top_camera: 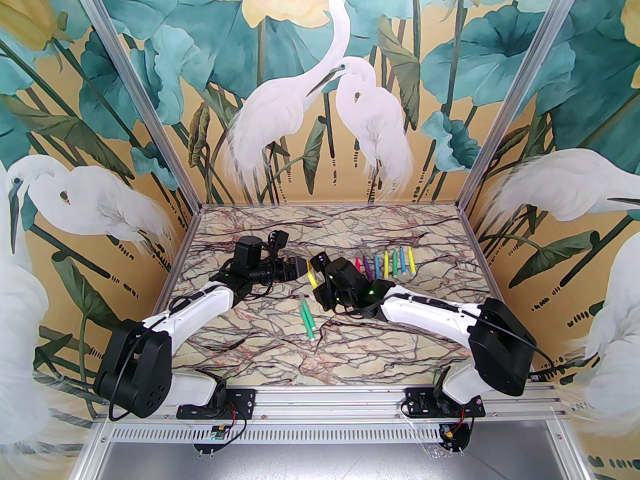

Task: Open the pen caps

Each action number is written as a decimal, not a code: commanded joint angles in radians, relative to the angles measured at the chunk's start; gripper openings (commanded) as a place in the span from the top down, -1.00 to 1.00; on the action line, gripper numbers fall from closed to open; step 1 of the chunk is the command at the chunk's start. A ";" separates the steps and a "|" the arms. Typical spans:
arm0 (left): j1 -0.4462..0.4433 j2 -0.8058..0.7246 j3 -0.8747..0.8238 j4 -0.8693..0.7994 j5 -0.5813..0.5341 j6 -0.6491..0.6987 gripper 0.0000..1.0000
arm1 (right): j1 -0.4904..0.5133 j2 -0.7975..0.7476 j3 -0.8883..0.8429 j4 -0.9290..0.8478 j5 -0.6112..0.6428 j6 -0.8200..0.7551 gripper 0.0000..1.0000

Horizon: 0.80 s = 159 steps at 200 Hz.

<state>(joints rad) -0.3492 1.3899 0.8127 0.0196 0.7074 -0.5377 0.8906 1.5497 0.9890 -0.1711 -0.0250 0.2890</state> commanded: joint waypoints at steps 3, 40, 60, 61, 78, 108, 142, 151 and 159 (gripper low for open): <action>-0.007 0.022 0.028 0.017 0.036 -0.014 -0.08 | 0.007 -0.025 -0.007 0.021 -0.012 -0.018 1.00; -0.007 0.041 0.038 0.023 0.058 -0.027 0.07 | 0.010 -0.024 -0.006 0.025 -0.010 -0.026 1.00; -0.007 0.049 0.040 0.026 0.065 -0.030 0.15 | 0.010 -0.027 -0.004 0.024 -0.001 -0.028 1.00; -0.007 0.049 0.041 0.026 0.065 -0.030 0.15 | 0.010 -0.026 -0.004 0.025 -0.001 -0.027 1.00; -0.008 0.051 0.042 0.029 0.066 -0.032 0.22 | 0.010 -0.025 -0.006 0.023 -0.002 -0.028 1.00; -0.007 0.054 0.044 0.034 0.067 -0.036 0.50 | 0.010 -0.028 -0.012 0.027 0.004 -0.029 1.00; -0.007 0.057 0.043 0.045 0.083 -0.044 0.74 | 0.009 -0.018 -0.009 0.025 0.030 -0.022 0.64; -0.007 0.058 0.043 0.049 0.090 -0.046 0.79 | 0.009 -0.012 -0.007 0.027 0.038 -0.017 0.45; -0.007 0.057 0.045 0.052 0.096 -0.047 0.82 | 0.008 -0.001 -0.001 0.020 0.046 -0.009 0.40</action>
<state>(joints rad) -0.3492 1.4357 0.8268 0.0345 0.7479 -0.5766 0.8913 1.5478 0.9890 -0.1600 -0.0135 0.2726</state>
